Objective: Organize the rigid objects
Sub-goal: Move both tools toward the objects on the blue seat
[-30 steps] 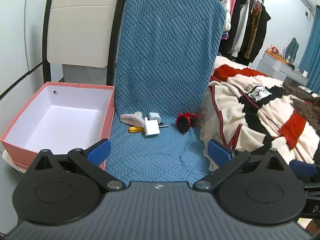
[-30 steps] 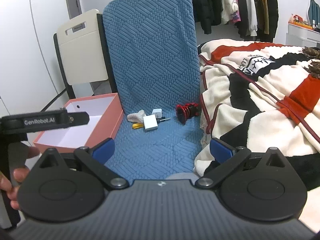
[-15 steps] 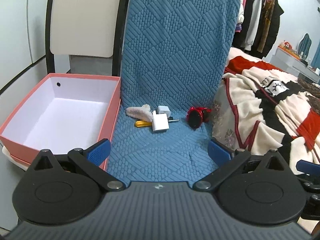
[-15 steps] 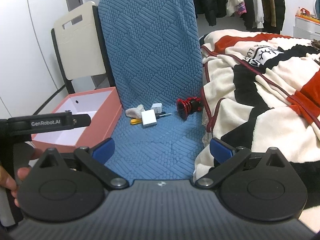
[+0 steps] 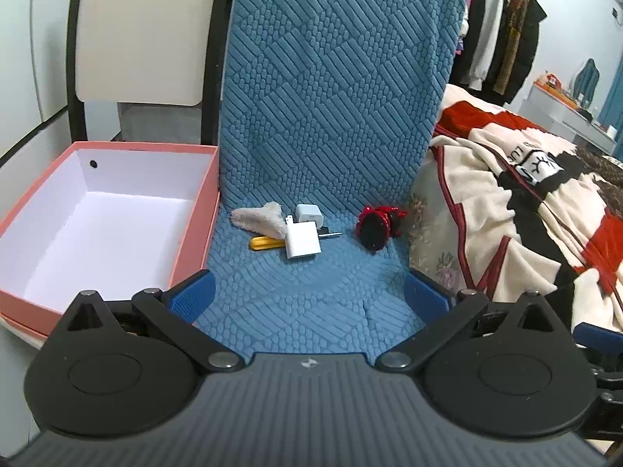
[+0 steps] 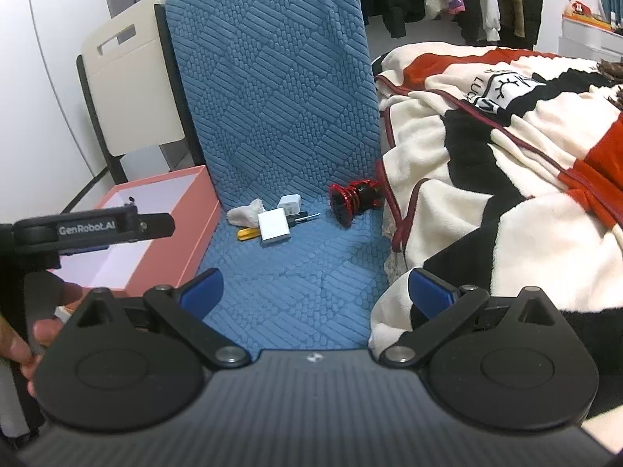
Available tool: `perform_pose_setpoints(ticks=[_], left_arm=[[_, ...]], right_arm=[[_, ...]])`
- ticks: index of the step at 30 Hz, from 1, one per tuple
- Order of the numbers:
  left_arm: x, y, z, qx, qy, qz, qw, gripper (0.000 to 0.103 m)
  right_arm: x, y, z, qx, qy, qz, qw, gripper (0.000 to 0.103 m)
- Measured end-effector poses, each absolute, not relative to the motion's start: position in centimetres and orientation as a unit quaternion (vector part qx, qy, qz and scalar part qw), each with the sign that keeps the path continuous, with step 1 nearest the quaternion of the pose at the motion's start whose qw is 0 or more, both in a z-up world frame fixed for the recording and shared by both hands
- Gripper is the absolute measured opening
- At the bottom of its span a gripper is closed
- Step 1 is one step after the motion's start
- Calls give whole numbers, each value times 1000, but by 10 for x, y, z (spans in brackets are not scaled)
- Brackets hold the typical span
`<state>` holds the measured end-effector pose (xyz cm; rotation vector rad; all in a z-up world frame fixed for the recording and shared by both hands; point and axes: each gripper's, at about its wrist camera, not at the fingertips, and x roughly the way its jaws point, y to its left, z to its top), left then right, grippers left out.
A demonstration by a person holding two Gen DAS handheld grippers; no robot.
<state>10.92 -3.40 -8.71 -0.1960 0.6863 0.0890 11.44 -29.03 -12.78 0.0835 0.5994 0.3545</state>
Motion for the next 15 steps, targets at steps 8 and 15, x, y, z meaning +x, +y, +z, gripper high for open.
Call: perform_pose_setpoints(ticks=[8,15], left_arm=[[98,-21,-72,-91,319,24,943,103],[82,-8,-64,-86,317,6,944,103]], right_arm=[[110,-276,-126,53,285,161,944,103],[96,-259,-124,46,276,153,948,103]])
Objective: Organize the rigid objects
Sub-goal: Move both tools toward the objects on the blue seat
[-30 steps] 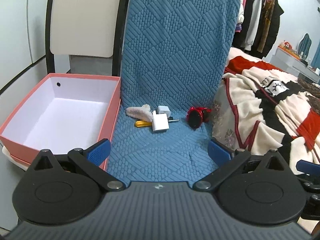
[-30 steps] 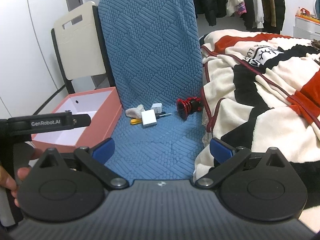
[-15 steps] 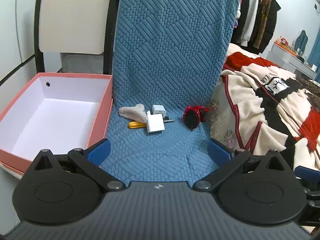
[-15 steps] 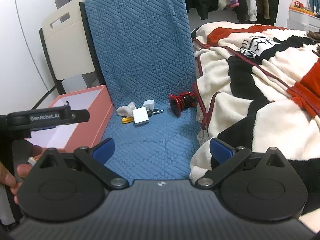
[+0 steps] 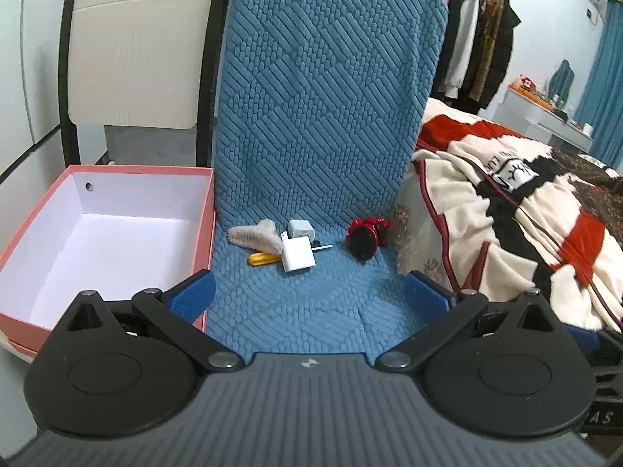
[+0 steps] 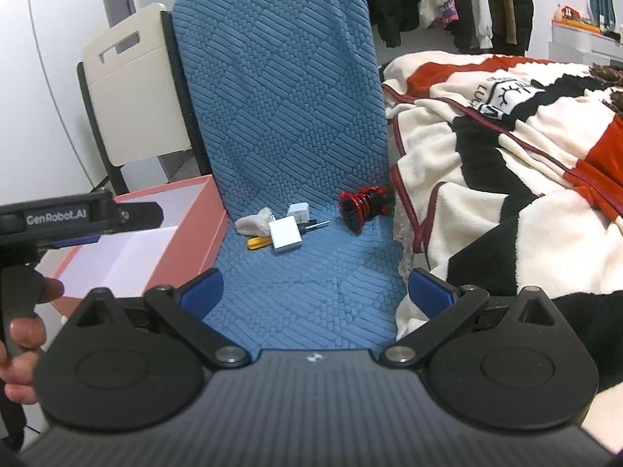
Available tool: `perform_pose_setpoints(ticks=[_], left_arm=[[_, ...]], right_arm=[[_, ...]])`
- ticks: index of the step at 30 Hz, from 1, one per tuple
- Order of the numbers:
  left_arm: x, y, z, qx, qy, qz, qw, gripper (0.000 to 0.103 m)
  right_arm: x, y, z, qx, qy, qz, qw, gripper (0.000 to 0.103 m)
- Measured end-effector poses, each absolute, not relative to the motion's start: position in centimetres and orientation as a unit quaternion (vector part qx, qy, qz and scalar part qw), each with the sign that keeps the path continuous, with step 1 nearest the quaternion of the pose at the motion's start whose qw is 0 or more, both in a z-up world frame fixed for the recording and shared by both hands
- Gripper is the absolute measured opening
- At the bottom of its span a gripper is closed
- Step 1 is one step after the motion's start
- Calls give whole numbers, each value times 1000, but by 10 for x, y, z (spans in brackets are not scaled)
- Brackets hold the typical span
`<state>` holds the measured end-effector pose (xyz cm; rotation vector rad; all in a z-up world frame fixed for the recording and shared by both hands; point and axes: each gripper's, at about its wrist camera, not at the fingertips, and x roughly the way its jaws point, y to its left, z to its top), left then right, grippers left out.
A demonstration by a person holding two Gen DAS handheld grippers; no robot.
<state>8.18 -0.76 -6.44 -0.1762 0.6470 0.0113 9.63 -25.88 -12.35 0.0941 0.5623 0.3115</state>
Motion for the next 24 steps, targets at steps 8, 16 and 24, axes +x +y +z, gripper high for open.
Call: perform_pose_setpoints(ticks=[8,16,24], left_arm=[[66,12,-69,-97,319,-6,943,103],[77,31,-74,-106,316,-22,942,103],[103,42,-87,-101,329,-27,938,103]], right_arm=[[86,-251,-117,56,272,139,951,103],[94,-231,-118,45,275,124,952,103],[111,-215,-126,45,279,114,952,103]])
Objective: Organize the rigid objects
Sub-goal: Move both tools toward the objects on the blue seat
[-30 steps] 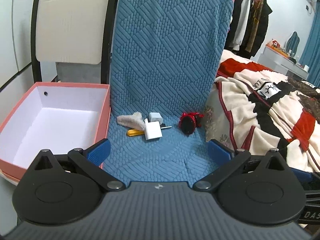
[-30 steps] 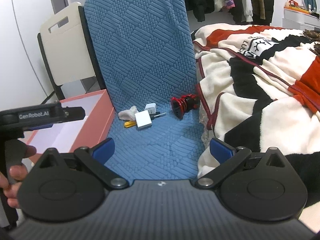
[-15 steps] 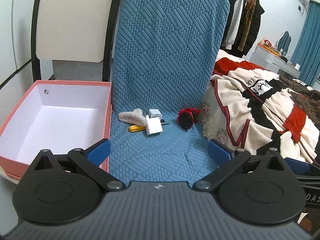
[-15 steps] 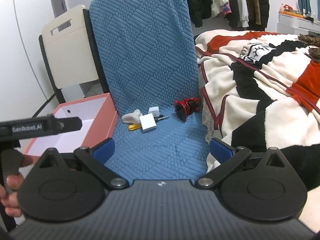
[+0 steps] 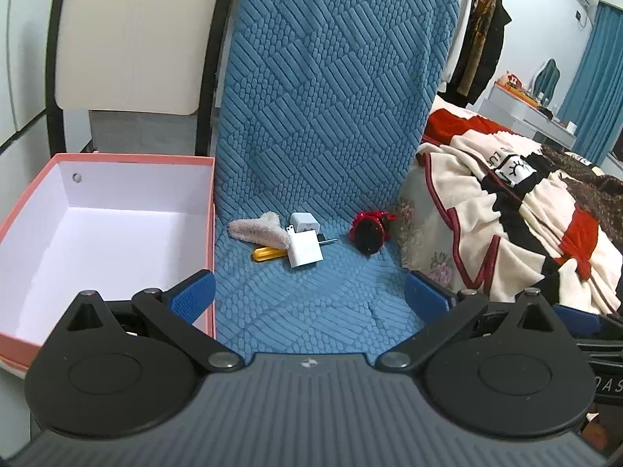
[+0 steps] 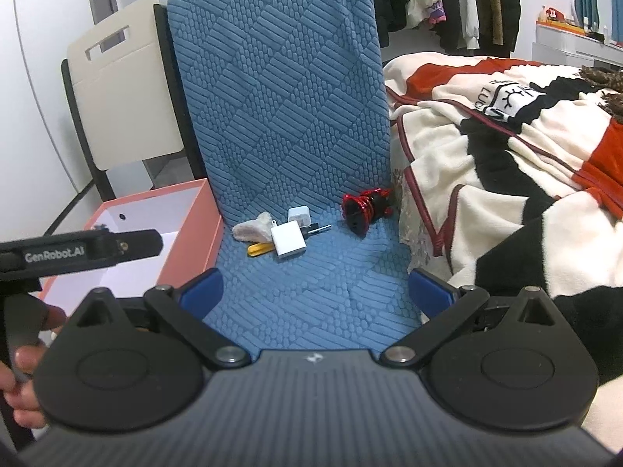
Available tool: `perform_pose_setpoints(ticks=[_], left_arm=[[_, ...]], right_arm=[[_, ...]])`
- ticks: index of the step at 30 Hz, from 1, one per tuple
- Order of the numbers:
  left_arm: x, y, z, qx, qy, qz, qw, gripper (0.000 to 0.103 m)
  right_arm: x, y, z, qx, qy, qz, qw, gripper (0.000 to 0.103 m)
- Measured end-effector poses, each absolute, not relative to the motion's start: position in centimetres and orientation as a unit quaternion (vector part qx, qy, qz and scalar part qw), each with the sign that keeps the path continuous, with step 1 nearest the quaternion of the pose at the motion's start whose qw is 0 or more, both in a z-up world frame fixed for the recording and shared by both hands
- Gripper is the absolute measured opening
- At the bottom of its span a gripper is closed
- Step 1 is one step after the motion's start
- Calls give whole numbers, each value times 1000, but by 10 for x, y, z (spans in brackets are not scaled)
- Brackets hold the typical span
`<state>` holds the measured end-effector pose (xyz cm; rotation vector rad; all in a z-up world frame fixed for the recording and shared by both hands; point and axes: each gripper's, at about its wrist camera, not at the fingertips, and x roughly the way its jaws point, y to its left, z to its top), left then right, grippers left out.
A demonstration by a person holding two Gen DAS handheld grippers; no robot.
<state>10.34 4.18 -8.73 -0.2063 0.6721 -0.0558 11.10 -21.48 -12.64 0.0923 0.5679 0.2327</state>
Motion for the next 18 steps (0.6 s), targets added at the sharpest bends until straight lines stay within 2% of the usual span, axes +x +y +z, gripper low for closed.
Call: perform_pose_setpoints(ticks=[9,18], left_arm=[[112,31,-101,-107,336,-11,936,103],[116,16,-109,-95,338,-2,936,103]], right_arm=[[130,-230,-151,81,311,108,941,103],[133,-247,-153,90,289,101,948,103]])
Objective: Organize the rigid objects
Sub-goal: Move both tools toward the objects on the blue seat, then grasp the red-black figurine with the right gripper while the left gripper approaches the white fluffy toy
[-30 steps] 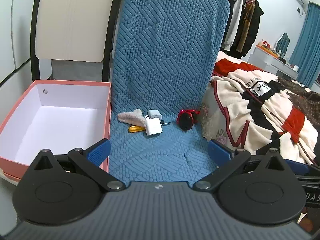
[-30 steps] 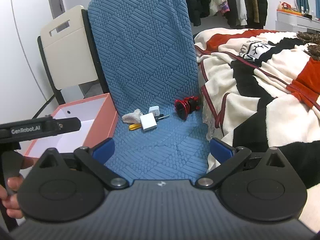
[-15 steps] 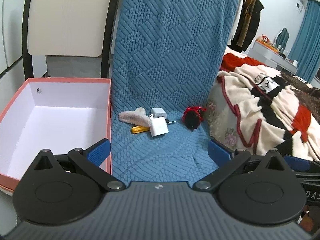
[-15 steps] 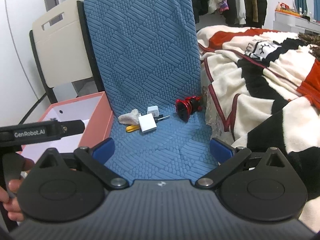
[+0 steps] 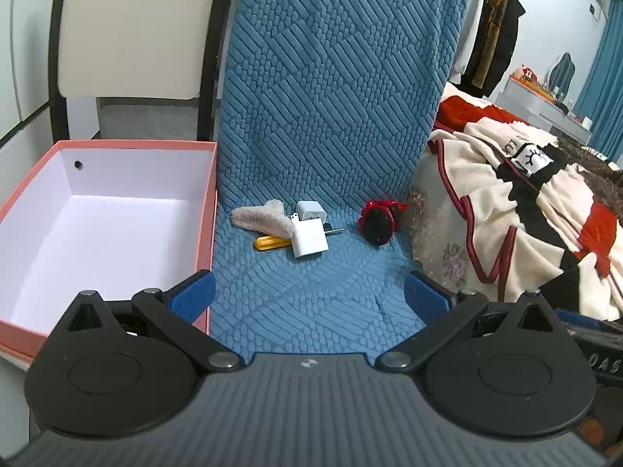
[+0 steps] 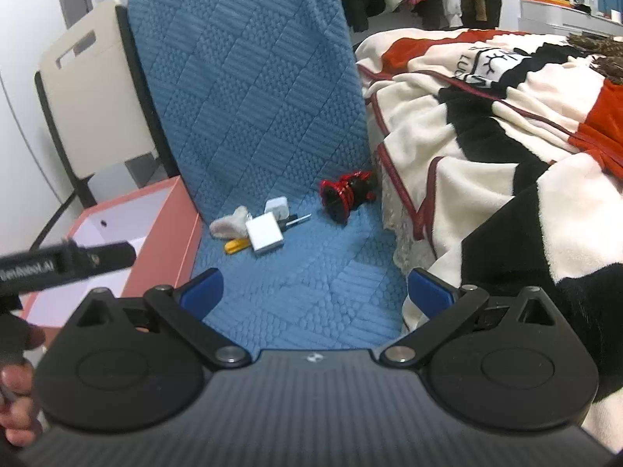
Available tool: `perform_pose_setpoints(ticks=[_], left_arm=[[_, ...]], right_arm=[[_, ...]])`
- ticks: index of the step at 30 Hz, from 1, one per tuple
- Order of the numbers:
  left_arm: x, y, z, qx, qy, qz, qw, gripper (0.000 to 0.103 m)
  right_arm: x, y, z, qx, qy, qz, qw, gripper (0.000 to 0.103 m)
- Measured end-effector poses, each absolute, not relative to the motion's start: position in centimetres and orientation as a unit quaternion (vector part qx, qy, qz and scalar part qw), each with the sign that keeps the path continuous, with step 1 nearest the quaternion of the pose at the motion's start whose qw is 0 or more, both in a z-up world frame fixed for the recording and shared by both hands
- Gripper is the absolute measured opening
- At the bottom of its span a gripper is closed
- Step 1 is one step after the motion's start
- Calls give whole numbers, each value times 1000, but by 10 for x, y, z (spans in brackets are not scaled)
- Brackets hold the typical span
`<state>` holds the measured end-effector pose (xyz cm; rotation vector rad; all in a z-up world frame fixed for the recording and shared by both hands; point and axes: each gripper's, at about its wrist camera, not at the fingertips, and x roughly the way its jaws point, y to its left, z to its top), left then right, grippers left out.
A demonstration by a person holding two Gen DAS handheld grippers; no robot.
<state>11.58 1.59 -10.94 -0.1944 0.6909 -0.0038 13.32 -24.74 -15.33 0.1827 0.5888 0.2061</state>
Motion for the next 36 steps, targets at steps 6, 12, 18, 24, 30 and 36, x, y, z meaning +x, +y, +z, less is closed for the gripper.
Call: perform_pose_setpoints(ticks=[6,12,18,24,30,36], left_arm=[[141,17,-121,-100,334,2,937,103],[167,15,-136,-91,337,-2,937,103],[192,19,-158,-92,344,6,935,103],[217,22,-170,-100,336,16,937,103],[242,18,-181,-85,329,35,940,103],[262,17,-193,-77,324,30,943,103]], right_arm=[[146,-251,-165,105,273,96,951,103],[167,-248,-177,97,269,91,954,103],[191,-246,-192,104,270,88,953,103],[210,-249,-199,126,261,71,954,103],[231,-249,-202,149,263,74,950,103],[253,-243,-209,160,260,64,950,103]])
